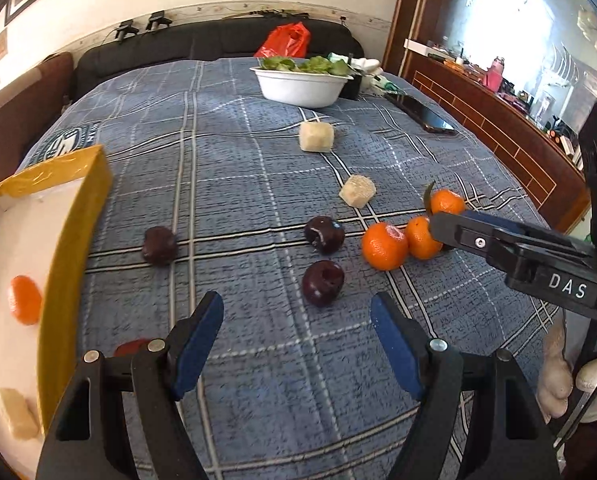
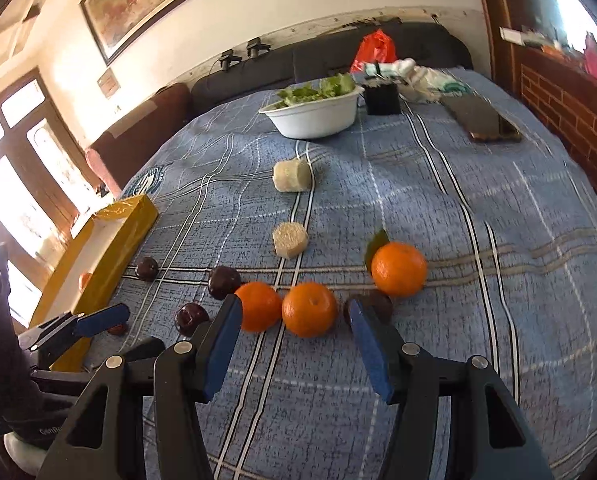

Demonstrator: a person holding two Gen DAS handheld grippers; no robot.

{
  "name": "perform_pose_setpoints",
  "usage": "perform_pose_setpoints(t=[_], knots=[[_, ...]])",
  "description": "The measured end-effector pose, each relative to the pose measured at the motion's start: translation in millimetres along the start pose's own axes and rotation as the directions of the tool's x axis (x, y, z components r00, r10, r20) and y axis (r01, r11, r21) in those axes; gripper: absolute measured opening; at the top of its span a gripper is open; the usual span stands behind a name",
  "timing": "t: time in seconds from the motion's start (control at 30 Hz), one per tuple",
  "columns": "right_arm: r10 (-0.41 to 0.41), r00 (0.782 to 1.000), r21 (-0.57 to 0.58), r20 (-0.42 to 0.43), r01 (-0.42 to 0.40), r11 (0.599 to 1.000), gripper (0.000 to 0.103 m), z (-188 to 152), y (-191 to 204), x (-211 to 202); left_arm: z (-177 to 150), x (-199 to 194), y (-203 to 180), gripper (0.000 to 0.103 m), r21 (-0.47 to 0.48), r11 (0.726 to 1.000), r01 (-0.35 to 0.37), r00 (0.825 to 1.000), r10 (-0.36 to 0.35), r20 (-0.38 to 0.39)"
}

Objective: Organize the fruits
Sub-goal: 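Grasp a dark red plum with the left tool, then grasp a mandarin with the right tool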

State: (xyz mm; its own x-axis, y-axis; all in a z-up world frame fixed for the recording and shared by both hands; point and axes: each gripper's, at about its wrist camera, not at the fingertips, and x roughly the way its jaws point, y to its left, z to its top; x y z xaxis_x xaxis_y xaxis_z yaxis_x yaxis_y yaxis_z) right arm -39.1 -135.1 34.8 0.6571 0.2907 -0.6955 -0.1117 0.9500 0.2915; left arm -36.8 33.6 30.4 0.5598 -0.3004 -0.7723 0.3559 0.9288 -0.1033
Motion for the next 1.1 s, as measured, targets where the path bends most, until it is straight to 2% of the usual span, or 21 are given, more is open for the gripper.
perform_pose_setpoints(t=[0.1, 0.17, 0.2, 0.27, 0.33, 0.5, 0.53, 0.77, 0.9, 0.97, 1.1], knots=[[-0.025, 0.999, -0.065, -0.029, 0.023, 0.998, 0.056, 3.7, 4.1, 15.4, 4.1, 11.1, -5.8, 0.07, 0.019, 1.0, 0.007, 1.0, -0.007, -0.006], [-0.022, 0.999, -0.099, -0.036, 0.018, 0.995, 0.051, 5.2, 5.1, 20.9, 7.0, 17.9, -7.2, 0.064, 0.025, 1.0, 0.017, 1.0, -0.017, -0.016], [-0.022, 0.999, -0.118, -0.043, 0.017, 0.993, 0.051, 6.0, 6.7, 22.4, 8.4, 21.5, -7.7, 0.062, 0.028, 0.999, 0.023, 0.999, -0.023, -0.023], [-0.025, 0.998, -0.162, -0.06, 0.015, 0.987, 0.051, 6.6, 11.5, 25.4, 9.6, 27.9, -9.8, 0.049, 0.036, 0.999, 0.031, 0.999, -0.029, -0.034], [-0.007, 0.997, -0.191, -0.074, -0.007, 0.982, 0.053, 6.3, 14.5, 27.5, 10.0, 36.2, -11.4, 0.04, 0.044, 0.998, 0.036, 0.998, -0.033, -0.055], [0.009, 0.993, -0.245, -0.114, -0.037, 0.969, 0.054, 7.9, 15.6, 29.0, 11.5, 38.9, -13.2, 0.03, 0.061, 0.998, 0.034, 0.998, -0.032, -0.046], [0.015, 0.992, -0.251, -0.126, -0.046, 0.967, 0.054, 8.9, 14.6, 28.9, 12.0, 38.9, -12.9, 0.024, 0.061, 0.997, 0.043, 0.998, -0.04, -0.047], [0.01, 0.986, -0.332, -0.169, -0.067, 0.941, 0.054, 1.8, 17.7, 24.4, 10.5, 29.8, -4.7, 0.024, 0.026, 0.998, 0.051, 0.998, -0.05, -0.034], [0.066, 0.983, -0.226, -0.169, -0.104, 0.969, 0.054, 9.2, 8.0, 27.1, 8.5, 19.0, -0.1, 0.024, 0.006, 0.999, 0.053, 0.998, -0.053, -0.016], [0.048, 0.986, -0.221, -0.158, -0.082, 0.972, 0.054, 9.2, 7.6, 29.7, 6.5, 10.5, 3.7, 0.024, -0.009, 0.998, 0.057, 0.998, -0.057, -0.006], [-0.014, 0.993, -0.33, -0.121, -0.027, 0.944, 0.054, 7.5, 23.9, 30.9, 3.1, -6.6, 11.3, 0.024, -0.033, 0.998, 0.059, 0.998, -0.058, 0.018]])
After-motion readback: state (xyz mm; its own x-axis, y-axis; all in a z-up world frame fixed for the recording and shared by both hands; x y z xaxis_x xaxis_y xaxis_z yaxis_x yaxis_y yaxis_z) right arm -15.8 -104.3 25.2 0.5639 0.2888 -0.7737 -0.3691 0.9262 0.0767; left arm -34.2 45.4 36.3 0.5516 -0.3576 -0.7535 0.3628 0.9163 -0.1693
